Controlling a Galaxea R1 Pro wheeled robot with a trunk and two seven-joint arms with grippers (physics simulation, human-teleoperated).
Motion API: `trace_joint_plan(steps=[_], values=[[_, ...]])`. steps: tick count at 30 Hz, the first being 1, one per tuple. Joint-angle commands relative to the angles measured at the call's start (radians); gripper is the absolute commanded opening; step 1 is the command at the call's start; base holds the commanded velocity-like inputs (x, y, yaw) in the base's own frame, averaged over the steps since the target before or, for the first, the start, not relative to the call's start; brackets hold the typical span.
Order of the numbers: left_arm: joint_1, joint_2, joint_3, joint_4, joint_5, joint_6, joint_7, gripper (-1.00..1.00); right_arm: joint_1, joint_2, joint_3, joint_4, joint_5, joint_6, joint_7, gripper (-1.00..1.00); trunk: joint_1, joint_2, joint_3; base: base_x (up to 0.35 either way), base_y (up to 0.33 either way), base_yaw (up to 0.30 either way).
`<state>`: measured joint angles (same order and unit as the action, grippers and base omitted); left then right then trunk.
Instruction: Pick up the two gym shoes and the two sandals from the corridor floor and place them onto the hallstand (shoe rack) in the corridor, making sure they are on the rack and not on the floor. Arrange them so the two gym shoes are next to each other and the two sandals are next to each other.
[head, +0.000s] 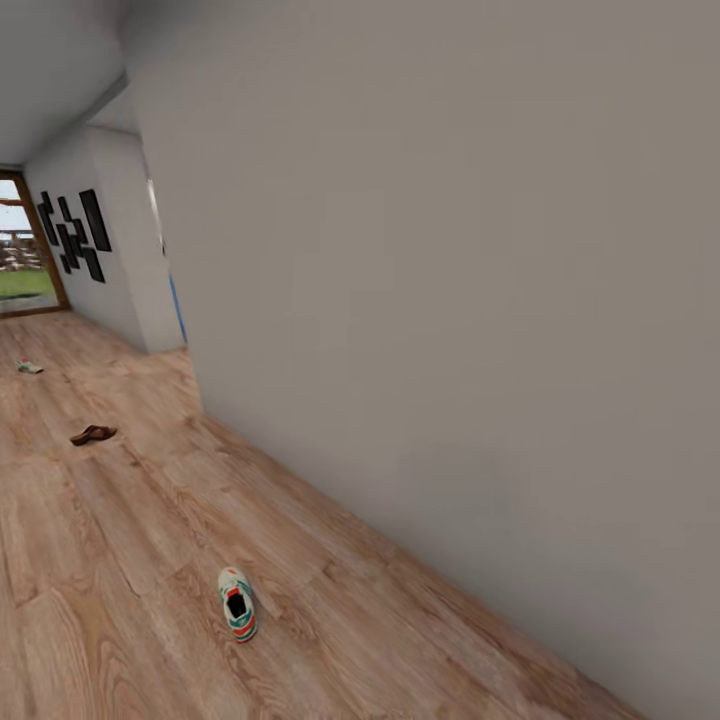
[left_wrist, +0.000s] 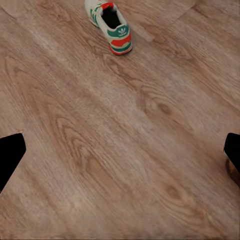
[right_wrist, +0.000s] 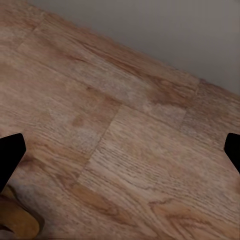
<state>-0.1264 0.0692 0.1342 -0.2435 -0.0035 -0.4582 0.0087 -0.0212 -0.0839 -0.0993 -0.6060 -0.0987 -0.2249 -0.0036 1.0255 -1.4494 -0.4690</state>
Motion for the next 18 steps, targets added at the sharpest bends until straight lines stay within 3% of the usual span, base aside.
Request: trace_joint_plan(steps=[1, 9, 18], values=[[-0.001, 0.0, 0.001, 0.001, -0.001, -0.003, 0.001, 1.0, 0.0, 0.0, 0.002, 0.0, -0.01, -0.004, 0.0, 1.0, 0.0, -0.001, -0.001, -0.206, -0.15, 0.277], [-0.001, 0.0, 0.001, 0.001, -0.001, -0.003, 0.001, 1.0, 0.0, 0.0, 0.001, 0.0, -0.01, -0.004, -0.001, 1.0, 0.0, -0.001, -0.001, -0.189, -0.129, 0.277], [-0.001, 0.0, 0.002, 0.001, 0.0, -0.003, 0.002, 1.0, 0.0, 0.0, 0.002, 0.0, -0.01, -0.004, -0.001, 1.0, 0.0, -0.001, -0.001, -0.029, -0.016, 0.277]])
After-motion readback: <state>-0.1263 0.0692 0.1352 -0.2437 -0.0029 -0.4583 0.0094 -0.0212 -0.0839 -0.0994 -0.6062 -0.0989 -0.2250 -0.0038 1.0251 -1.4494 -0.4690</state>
